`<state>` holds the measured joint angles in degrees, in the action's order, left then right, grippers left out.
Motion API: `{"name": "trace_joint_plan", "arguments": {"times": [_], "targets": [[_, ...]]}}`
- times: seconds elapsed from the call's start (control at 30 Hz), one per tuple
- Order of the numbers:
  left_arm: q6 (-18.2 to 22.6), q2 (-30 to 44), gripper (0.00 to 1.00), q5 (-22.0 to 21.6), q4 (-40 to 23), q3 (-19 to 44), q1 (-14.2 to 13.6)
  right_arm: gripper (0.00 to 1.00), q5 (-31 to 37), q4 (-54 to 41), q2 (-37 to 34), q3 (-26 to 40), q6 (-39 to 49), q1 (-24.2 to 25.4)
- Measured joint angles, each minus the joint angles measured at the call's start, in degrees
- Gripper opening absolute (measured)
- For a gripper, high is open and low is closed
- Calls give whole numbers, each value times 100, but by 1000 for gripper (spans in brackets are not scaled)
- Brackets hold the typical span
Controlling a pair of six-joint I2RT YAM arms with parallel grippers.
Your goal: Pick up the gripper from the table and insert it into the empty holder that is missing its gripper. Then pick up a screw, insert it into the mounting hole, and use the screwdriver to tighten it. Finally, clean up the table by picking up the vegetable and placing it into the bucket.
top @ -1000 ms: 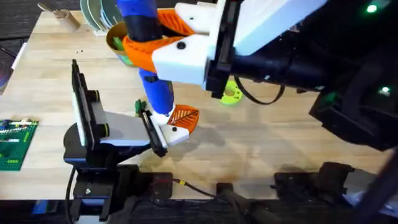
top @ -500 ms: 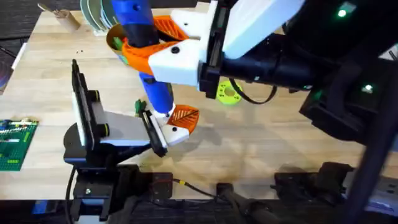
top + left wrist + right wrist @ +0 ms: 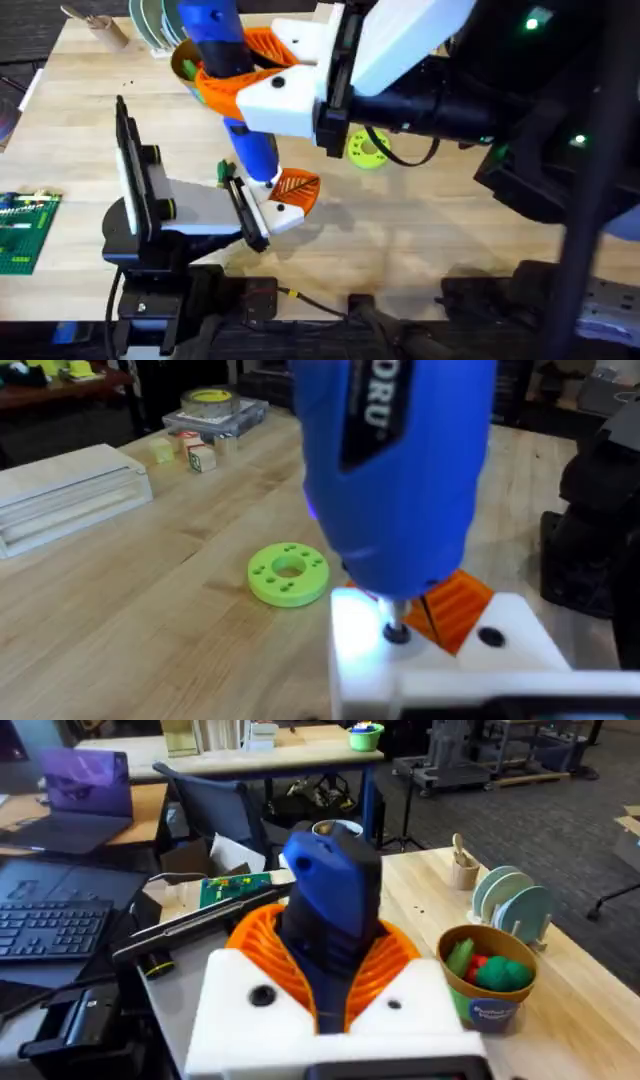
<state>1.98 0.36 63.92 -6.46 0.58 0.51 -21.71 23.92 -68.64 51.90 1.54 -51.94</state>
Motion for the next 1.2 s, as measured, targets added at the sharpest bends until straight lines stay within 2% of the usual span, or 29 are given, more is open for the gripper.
{"name": "trace_joint_plan", "arguments": {"times": [0.47,0.67,0.8,0.93,1.03,1.2], "targets": [[0,0,5,0,0,0,0,105,-3,248,25,-2,40,9],[2,0,5,0,0,0,0,104,-31,928,679,-37,290,218],[2,0,5,0,0,0,0,104,102,512,952,-31,810,616],[2,0,5,-1,0,0,0,102,793,-517,700,-31,1783,1089],[3,0,5,0,0,0,0,101,1575,-1184,266,-31,2724,1538],[4,0,5,0,0,0,0,100,2989,-1517,-649,-31,4264,2330]]}}
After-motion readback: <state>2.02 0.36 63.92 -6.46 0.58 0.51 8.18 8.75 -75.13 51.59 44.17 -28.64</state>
